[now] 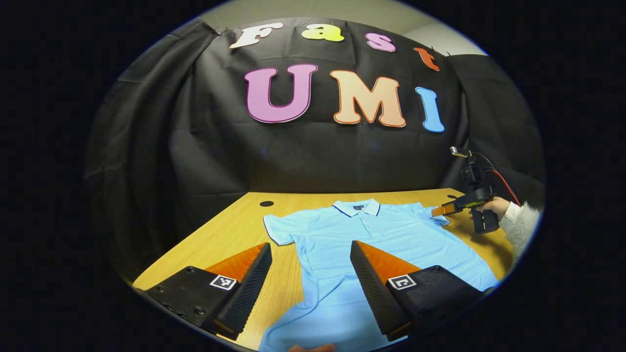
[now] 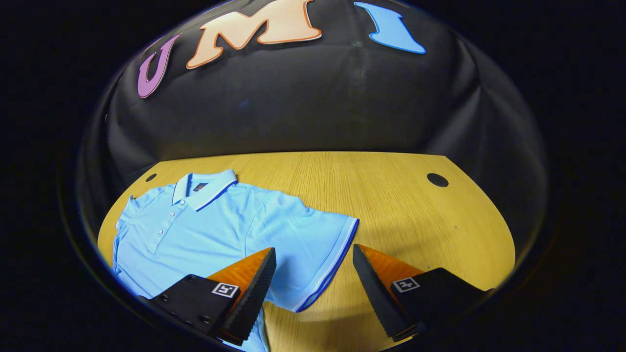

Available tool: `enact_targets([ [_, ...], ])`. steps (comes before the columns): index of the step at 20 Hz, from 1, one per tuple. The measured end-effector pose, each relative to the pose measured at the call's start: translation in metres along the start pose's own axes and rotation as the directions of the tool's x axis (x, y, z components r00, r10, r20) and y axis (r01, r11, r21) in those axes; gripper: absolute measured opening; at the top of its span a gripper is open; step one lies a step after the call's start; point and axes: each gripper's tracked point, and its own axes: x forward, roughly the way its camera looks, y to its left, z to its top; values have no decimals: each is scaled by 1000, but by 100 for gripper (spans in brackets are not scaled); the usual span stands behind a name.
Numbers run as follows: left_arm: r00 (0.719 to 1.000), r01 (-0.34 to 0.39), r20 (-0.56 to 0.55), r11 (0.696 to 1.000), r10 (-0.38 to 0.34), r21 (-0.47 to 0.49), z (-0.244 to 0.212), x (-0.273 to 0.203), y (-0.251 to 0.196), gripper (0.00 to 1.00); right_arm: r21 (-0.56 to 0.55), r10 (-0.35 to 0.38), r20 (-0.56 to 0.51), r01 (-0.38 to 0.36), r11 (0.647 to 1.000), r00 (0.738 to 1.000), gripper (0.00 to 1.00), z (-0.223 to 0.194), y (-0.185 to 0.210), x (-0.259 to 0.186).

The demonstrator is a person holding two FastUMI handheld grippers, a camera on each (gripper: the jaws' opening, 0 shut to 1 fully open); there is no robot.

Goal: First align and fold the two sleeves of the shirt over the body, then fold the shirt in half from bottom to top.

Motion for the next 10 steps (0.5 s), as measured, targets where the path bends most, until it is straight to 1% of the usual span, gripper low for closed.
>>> enact_targets([
  [1,1000,-2,-1,1000,2,-1,0,0,1,96,2,0,-6,0,1000,1000,94,-2,1,2],
  [2,1000,-2,-3,1000,2,-2,-1,0,1,96,10,2,-14,-2,1000,1000,94,-5,1,3],
  [3,1000,-3,-5,1000,3,-2,-1,0,2,96,15,4,-18,-4,1000,1000,98,-6,1,5],
  [5,1000,-5,-7,1000,5,-3,-2,1,2,96,19,2,-29,-2,1000,1000,98,-9,2,7],
  [6,1000,-5,-9,1000,5,-4,-2,2,3,96,16,4,-22,-4,1000,1000,94,-8,2,7],
  [8,1000,-5,-14,1000,5,-4,-3,2,3,96,11,4,-20,-4,1000,1000,94,-8,3,8],
  [9,1000,-3,-16,1000,3,-7,-3,2,3,96,12,9,-20,-9,1000,1000,91,-8,4,8],
  [10,1000,-1,-18,1000,1,-9,-5,3,1,96,11,15,-19,-15,1000,1000,85,-8,5,8],
])
